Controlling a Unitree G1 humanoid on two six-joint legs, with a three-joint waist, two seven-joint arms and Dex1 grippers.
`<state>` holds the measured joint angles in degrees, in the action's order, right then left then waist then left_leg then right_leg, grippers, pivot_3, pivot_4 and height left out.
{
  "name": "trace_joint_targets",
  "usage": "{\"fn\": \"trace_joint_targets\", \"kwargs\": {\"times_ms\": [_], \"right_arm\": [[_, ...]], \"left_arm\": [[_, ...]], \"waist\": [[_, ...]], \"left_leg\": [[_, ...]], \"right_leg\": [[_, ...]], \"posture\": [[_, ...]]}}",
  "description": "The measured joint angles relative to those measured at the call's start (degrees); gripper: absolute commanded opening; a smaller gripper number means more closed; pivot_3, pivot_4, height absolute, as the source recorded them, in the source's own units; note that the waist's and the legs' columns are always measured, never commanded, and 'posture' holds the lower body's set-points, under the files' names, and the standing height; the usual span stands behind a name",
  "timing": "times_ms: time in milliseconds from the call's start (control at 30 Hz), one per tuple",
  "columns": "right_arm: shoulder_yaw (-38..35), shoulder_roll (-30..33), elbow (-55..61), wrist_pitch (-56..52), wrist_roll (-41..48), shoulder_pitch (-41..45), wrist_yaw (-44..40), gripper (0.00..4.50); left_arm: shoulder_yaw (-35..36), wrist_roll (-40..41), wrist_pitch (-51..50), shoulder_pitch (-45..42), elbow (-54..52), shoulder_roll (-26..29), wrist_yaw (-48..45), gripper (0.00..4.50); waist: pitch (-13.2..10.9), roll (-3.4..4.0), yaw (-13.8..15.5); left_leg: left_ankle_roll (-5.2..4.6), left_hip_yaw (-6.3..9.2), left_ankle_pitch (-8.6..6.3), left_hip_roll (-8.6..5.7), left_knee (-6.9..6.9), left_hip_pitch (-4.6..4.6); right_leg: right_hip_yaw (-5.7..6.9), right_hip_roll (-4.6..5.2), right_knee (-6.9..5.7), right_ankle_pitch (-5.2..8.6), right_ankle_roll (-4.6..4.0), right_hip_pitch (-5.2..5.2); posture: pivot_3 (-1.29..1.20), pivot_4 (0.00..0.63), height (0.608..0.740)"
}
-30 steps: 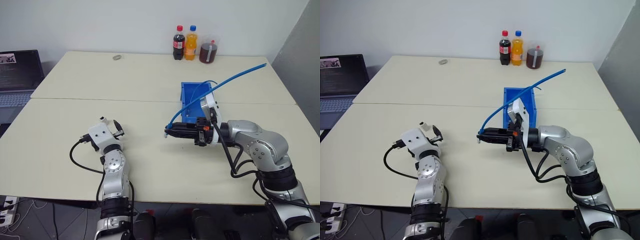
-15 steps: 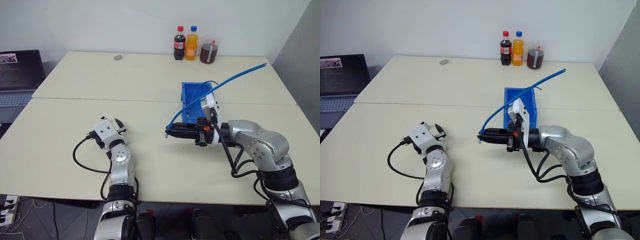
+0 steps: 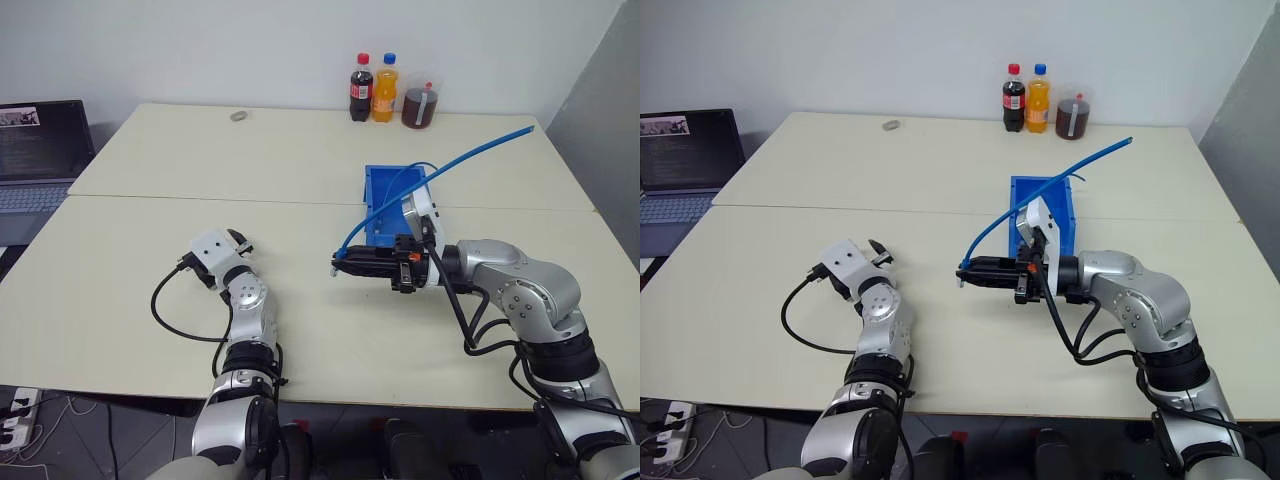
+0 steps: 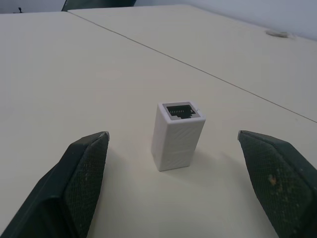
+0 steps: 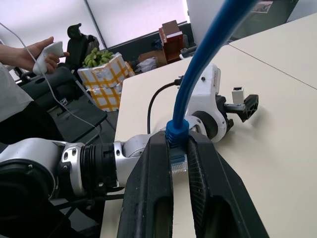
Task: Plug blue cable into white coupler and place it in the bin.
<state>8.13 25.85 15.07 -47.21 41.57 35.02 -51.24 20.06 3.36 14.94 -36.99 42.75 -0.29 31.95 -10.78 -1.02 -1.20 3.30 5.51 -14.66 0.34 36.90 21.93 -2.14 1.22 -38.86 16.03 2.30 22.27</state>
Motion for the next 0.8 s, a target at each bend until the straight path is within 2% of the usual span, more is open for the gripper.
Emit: {"fn": "trace_joint_targets", "kwargs": {"times_ms": [300, 400, 800], "right_arm": [[0.04, -0.07, 0.44, -0.35, 0.00, 0.00, 0.06, 0.14], [0.04, -0.09, 0.44, -0.36, 0.00, -0.01, 0.07, 0.14], [0.04, -0.09, 1.04, -0.39, -0.01, -0.07, 0.14, 0.14]], "left_arm": [[0.85, 1.17, 1.83, -3.89, 6.71, 1.72, 1.21, 4.36], [1.22, 1.43, 2.04, -5.06, 8.53, 2.20, 1.34, 3.93], [1.89, 2.62, 3.13, -6.83, 11.38, 2.82, 2.22, 1.61]], "waist": [[0.02, 0.03, -0.03], [0.02, 0.04, -0.04], [0.02, 0.04, -0.13]], "left_leg": [[0.01, 0.02, 0.01, 0.00, 0.00, -0.04], [0.01, 0.01, 0.01, 0.00, 0.00, -0.04], [0.02, 0.01, 0.01, 0.00, -0.01, -0.04]], "right_leg": [[0.01, -0.01, -0.03, 0.00, 0.03, -0.02], [0.01, -0.01, -0.03, -0.01, 0.03, -0.02], [0.00, -0.01, -0.03, -0.01, 0.03, -0.02]], "posture": [[0.00, 0.150, 0.740], [0.00, 0.150, 0.740], [0.00, 0.150, 0.740]]}}
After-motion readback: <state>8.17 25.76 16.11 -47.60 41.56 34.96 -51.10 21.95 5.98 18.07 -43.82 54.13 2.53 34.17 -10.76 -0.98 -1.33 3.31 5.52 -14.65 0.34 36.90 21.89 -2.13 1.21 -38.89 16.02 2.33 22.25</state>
